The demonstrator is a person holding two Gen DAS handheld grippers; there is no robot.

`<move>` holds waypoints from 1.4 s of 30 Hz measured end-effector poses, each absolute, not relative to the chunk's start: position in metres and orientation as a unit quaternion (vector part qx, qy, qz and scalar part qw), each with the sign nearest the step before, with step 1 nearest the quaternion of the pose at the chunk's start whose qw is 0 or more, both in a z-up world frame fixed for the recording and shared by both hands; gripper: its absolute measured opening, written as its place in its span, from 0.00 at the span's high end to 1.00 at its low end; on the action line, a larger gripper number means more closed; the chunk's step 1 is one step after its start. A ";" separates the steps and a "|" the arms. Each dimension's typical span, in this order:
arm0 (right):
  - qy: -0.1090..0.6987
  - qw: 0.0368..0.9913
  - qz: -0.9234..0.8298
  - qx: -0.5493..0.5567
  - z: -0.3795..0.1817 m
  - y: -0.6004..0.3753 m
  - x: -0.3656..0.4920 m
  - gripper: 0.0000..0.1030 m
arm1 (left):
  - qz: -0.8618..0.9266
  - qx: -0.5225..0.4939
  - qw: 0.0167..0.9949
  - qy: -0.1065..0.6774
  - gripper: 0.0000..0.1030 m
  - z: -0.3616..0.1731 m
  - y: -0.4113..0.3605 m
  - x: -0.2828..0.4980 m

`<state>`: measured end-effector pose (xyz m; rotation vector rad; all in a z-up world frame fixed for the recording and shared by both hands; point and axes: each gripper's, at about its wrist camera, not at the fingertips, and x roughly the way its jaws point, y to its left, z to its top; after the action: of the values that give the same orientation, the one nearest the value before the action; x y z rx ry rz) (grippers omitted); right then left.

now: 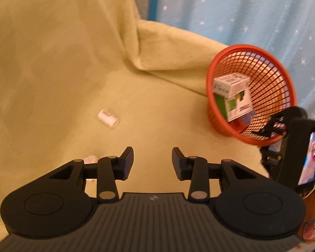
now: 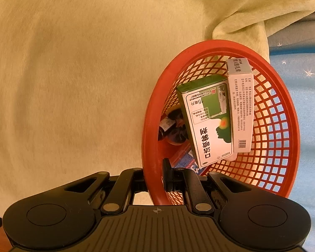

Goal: Organize objects
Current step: 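Move the left tool to the crumpled tissue and grasp it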

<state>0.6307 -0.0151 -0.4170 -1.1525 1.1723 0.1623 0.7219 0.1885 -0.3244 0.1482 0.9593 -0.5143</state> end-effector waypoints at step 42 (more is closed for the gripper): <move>0.535 0.685 0.068 -0.491 -0.426 0.012 0.643 0.95 | -0.177 0.073 0.849 0.493 0.56 -0.382 0.249 0.708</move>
<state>0.6425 0.0118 -0.4257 -1.0995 1.1981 0.1534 0.7085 0.2488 -0.3824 0.1547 1.0394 -0.3730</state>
